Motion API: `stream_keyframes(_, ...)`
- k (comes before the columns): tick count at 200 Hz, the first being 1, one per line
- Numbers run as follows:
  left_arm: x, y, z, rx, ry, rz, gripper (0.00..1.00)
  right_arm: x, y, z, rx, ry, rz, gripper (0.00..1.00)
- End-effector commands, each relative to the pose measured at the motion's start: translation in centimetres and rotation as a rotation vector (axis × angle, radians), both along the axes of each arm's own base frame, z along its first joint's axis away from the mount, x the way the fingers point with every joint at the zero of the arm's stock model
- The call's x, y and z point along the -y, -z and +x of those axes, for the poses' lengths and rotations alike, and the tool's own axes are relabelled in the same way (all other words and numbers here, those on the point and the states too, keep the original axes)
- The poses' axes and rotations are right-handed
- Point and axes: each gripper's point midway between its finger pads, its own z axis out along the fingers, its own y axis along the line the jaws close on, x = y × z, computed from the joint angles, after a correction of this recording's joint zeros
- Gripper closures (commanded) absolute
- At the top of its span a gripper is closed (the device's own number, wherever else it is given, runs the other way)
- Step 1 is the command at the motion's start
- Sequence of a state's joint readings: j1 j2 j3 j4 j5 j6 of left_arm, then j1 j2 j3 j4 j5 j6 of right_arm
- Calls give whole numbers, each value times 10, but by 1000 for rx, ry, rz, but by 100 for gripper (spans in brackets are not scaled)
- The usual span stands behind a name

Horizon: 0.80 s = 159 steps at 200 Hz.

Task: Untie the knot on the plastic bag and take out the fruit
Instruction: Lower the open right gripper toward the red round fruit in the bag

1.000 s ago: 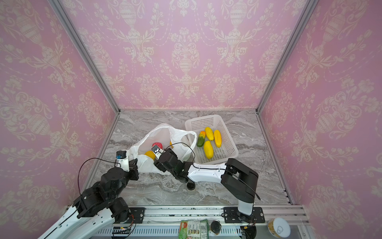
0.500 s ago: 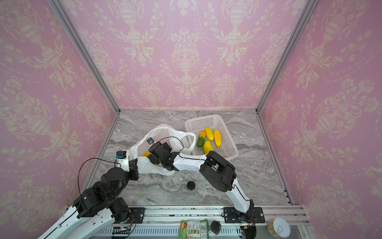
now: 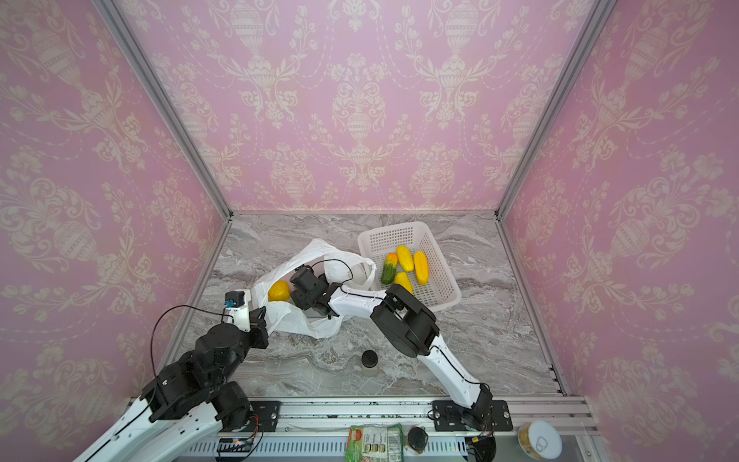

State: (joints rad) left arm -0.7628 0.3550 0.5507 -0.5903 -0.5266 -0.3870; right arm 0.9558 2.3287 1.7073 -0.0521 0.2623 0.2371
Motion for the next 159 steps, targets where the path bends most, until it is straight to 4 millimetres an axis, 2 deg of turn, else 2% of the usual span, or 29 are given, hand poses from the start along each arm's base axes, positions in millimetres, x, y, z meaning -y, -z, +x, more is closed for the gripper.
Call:
stream_keyframes(1,1,2,0,4,1,2,100,-4,-14,-4,-19,-1,37,26)
stream_keyframes(17,1,2,0,3,2,1,100,1,-29,-7,-3,1,60,32)
stream_keyframes(37,0,2,1,6,-3,4,100,9,-55,-14,28,0,109,35)
stream_keyframes(85,1,5,2,-4,-1,9,100,42,-125,-39,139,-2,230,40)
stream_keyframes(101,0,5,2,-2,-5,10,100,52,-141,-51,159,-25,278,42)
stream_keyframes(115,0,4,2,1,-10,13,100,58,-153,-60,172,-43,315,43)
stream_keyframes(119,0,4,2,0,-10,14,100,64,-145,-65,163,-46,303,43)
stream_keyframes(147,1,7,2,-11,-5,17,100,78,-162,-81,211,-83,368,45)
stream_keyframes(159,1,7,2,-10,-3,14,100,79,-160,-83,214,-86,370,44)
